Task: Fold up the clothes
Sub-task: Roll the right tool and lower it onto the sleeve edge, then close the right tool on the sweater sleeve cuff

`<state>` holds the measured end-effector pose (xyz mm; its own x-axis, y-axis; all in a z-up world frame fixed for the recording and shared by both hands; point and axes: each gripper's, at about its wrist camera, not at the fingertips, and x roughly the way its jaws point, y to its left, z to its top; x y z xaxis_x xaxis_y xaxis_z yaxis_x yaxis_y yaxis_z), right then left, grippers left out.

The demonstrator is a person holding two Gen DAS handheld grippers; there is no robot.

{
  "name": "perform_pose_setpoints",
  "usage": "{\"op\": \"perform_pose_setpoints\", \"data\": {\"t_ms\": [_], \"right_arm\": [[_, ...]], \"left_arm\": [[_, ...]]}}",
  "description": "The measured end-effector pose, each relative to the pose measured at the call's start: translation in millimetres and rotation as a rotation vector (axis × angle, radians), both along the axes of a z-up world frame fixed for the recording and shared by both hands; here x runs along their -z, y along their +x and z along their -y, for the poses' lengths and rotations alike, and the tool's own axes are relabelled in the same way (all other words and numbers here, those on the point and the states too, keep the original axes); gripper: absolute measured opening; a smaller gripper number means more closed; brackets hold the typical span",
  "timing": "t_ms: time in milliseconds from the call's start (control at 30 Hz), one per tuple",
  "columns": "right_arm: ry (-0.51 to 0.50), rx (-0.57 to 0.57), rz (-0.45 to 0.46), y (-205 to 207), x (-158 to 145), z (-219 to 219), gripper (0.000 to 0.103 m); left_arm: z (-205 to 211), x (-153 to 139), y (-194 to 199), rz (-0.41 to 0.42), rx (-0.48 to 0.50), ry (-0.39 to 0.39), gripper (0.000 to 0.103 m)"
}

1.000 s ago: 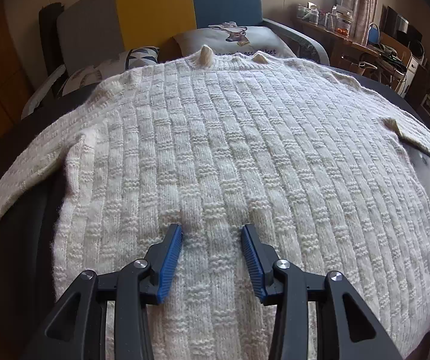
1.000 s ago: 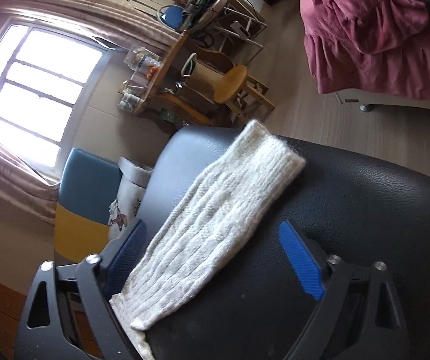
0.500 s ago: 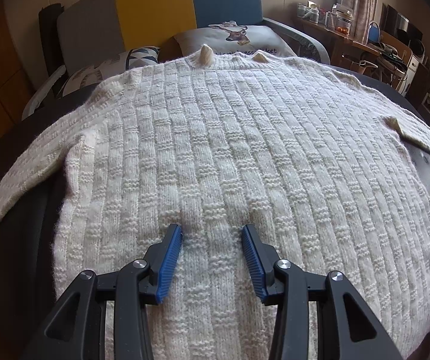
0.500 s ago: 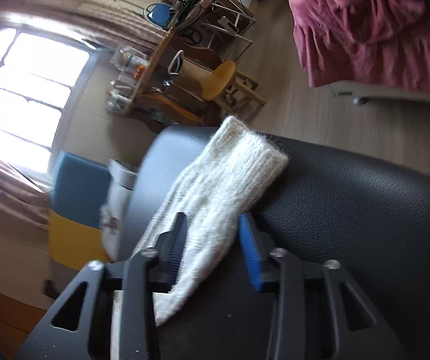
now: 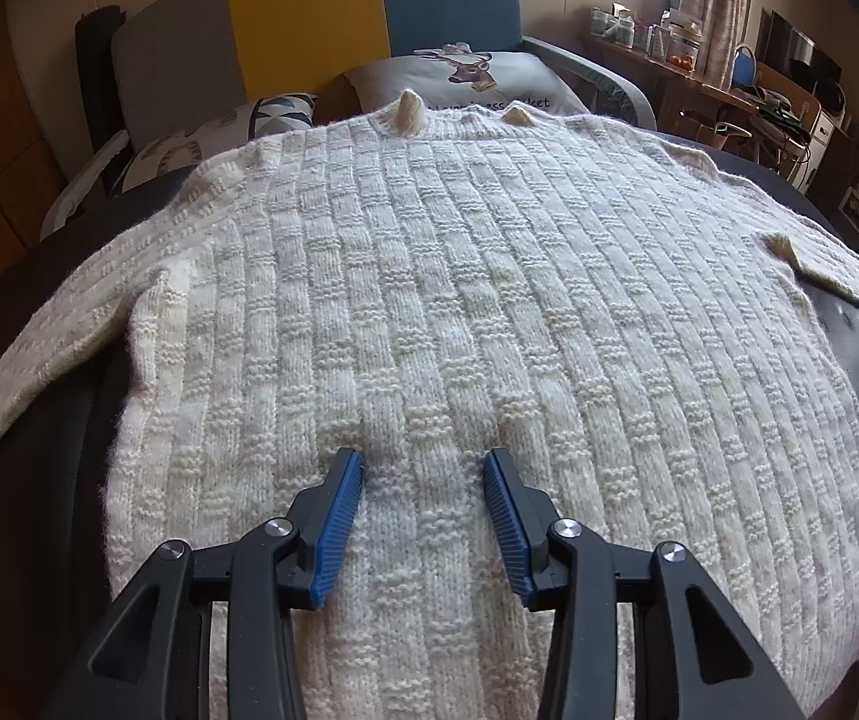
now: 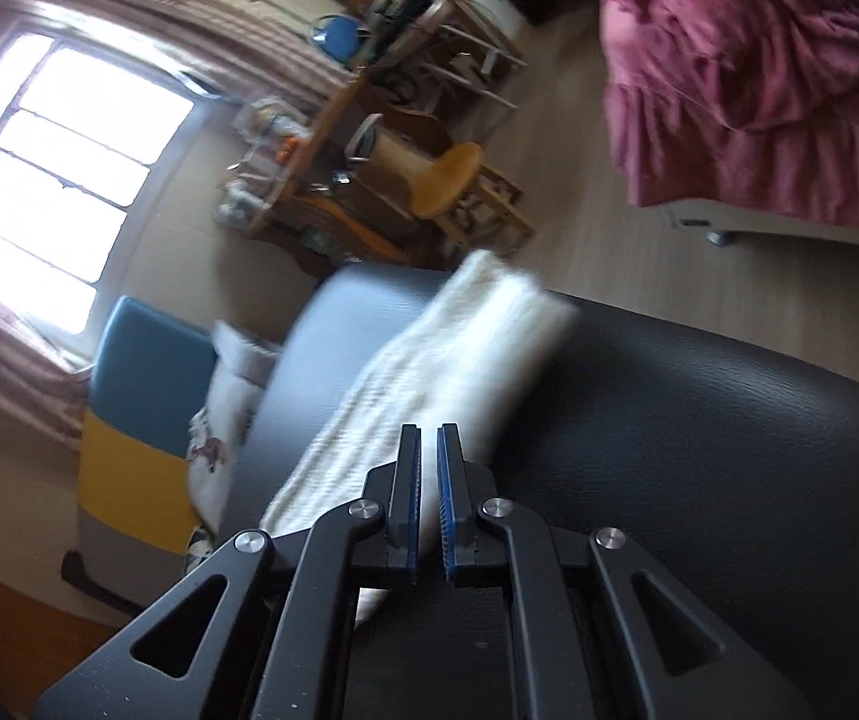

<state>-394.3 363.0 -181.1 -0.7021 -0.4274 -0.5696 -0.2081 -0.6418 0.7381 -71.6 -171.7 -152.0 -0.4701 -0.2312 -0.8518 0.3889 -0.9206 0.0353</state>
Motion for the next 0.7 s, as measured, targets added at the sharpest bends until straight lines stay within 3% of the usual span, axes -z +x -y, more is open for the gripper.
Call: {"op": "perform_pose_setpoints", "data": {"t_ms": [133,200,267,300,367,400,567,700], "right_arm": [[0.003,0.002,-0.024,-4,-12,6,0.006],[-0.110,0.047,-0.020,-1,-4,-7,0.009],[-0.123,0.096,-0.005,6,-1,-17,0.014],[-0.124,0.119,-0.002,10,0,-23,0.021],[-0.120,0.185,0.028,16,3,-39,0.056],[-0.117,0.218,0.041,19,5,-47,0.059],[-0.133,0.205,0.082,9,18,-60,0.061],[-0.043,0.159,0.078,-9,16,-51,0.061]], "left_arm": [[1,0,0,-0.001,0.001,0.004,0.043],[2,0,0,0.000,0.004,0.006,0.043],[2,0,1,-0.001,0.011,0.007,0.043],[2,0,1,-0.001,0.014,0.007,0.043],[2,0,1,-0.003,0.011,0.008,0.043],[2,1,1,-0.004,0.010,0.008,0.044],[1,1,-1,0.001,0.001,-0.001,0.044],[1,1,-3,0.008,0.000,-0.004,0.045]]}}
